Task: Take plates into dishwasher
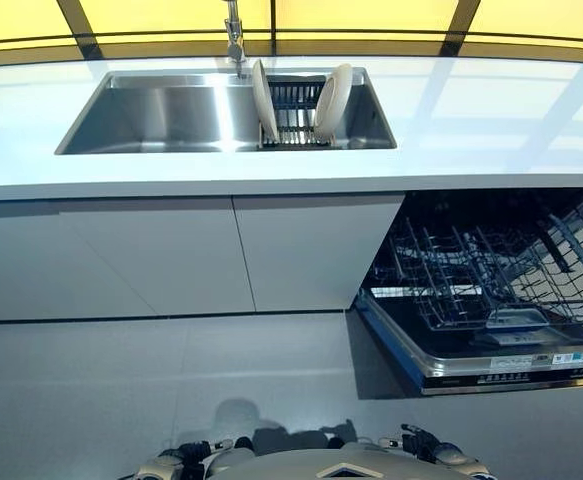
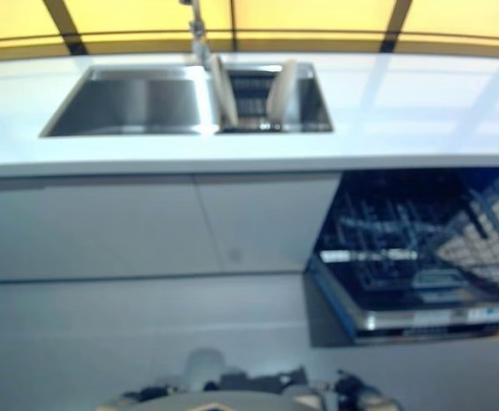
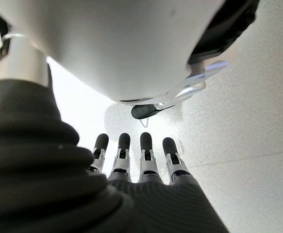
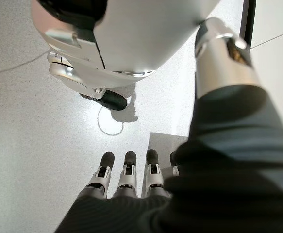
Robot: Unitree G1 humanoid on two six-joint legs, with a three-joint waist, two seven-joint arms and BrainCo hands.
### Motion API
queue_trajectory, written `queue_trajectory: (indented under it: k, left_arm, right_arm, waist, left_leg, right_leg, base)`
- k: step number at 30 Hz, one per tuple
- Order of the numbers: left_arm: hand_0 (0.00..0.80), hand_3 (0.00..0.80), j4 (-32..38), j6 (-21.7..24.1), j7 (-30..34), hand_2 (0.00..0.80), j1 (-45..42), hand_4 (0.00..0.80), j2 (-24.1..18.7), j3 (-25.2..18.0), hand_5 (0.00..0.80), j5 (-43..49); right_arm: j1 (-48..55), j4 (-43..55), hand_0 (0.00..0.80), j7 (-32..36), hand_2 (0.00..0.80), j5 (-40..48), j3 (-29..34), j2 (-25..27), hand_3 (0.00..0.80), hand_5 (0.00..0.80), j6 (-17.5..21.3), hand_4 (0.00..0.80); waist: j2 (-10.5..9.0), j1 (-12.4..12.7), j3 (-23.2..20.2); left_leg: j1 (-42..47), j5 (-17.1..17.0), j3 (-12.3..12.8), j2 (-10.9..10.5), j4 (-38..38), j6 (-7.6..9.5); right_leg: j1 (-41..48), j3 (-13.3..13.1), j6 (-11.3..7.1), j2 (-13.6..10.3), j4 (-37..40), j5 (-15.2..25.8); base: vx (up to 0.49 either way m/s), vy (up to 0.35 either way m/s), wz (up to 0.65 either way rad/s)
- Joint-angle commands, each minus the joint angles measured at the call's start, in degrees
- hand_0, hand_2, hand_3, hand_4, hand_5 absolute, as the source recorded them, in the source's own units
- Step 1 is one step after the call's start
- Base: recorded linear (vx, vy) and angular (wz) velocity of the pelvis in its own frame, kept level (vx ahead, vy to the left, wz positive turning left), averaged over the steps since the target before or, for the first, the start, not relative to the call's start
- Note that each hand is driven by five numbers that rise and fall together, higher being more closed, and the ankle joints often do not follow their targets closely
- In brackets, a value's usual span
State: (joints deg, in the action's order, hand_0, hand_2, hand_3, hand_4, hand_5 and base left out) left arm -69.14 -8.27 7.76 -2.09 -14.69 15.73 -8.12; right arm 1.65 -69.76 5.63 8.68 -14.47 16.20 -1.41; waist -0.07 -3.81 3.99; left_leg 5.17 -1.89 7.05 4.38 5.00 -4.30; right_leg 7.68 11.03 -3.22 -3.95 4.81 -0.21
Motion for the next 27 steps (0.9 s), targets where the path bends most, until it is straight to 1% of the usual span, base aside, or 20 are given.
queue_trajectory:
  k: [1,9,16,19,21,24,27]
  left_arm:
    - [0.0,0.0,-2.86,-0.69,-0.1,0.0,3.98,0.0,0.77,0.68,0.0,0.57]
    - [0.0,0.0,-2.93,-1.44,0.01,0.0,3.91,0.0,0.9,0.55,0.0,1.54]
    - [0.0,0.0,-2.5,-1.22,-0.35,0.0,3.8,0.0,0.73,0.61,0.0,0.85]
    - [0.0,0.0,-2.42,-1.54,-0.77,0.0,4.03,0.0,0.45,0.46,0.0,0.41]
    - [0.0,0.0,-2.52,-1.98,-0.61,0.0,4.21,0.0,0.23,0.43,0.0,0.71]
    - [0.0,0.0,-2.63,-1.93,-0.14,0.0,4.6,0.0,-0.02,0.54,0.0,0.26]
    - [0.0,0.0,-1.94,-1.0,-1.65,0.0,4.81,0.0,0.07,-0.82,0.0,-2.88]
  right_arm:
    - [-4.0,-0.6,0.0,0.39,0.0,1.57,-2.69,0.71,0.0,0.0,-0.12,0.0]
    - [-4.11,-0.78,0.0,0.78,0.0,1.59,-3.11,0.35,0.0,0.0,-0.82,0.0]
    - [-4.76,-0.33,0.0,1.71,0.0,0.24,-3.82,0.51,0.0,0.0,-2.18,0.0]
    - [-5.11,-0.29,0.0,1.71,0.0,0.13,-4.0,0.54,0.0,0.0,-2.45,0.0]
    - [-5.13,-0.31,0.0,1.59,0.0,0.45,-3.93,0.43,0.0,0.0,-2.18,0.0]
    - [-5.37,0.13,0.0,1.66,0.0,1.57,-3.91,0.45,0.0,0.0,-2.26,0.0]
    - [-5.76,0.63,0.0,2.14,0.0,1.32,-4.14,0.72,0.0,0.0,-3.06,0.0]
  waist:
    - [0.77,-0.26,0.09]
    - [1.04,0.2,-0.18]
    - [1.19,0.82,0.63]
    - [1.05,1.23,1.16]
    - [1.0,1.4,1.4]
    - [0.98,1.53,1.87]
    - [0.54,1.41,2.68]
  left_leg:
    - [0.24,1.93,-0.31,0.44,-1.3,1.51]
    - [-0.16,1.41,-0.62,0.78,-1.41,1.08]
    - [-0.93,1.31,-1.06,0.54,-1.41,1.34]
    - [-1.32,1.17,-1.32,0.78,-1.31,1.52]
    - [-1.7,1.03,-1.5,1.07,-1.34,1.67]
    - [-2.59,1.24,-2.72,1.21,-2.49,2.01]
    - [-4.31,3.06,-3.61,1.61,-7.68,2.29]
  right_leg:
    - [-2.75,-2.58,-2.31,0.63,-3.93,-1.9]
    - [-2.37,-1.8,-2.24,0.35,-4.12,-2.3]
    - [-3.16,-1.37,-2.25,-0.18,-5.41,-2.87]
    - [-3.72,-1.16,-2.16,-0.32,-6.42,-3.28]
    - [-4.05,-1.36,-2.06,-0.41,-7.61,-4.0]
    - [-4.87,-2.38,-1.72,-0.36,-9.77,-5.14]
    - [-6.0,-3.48,-0.77,-0.37,-11.35,-5.78]
  base:
    - [0.0,0.0,0.0]
    - [0.021,0.003,0.05]
    - [0.018,0.031,0.01]
    - [0.013,-0.001,0.05]
    - [0.037,-0.037,0.04]
    - [0.046,-0.083,0.13]
    - [0.038,-0.111,0.18]
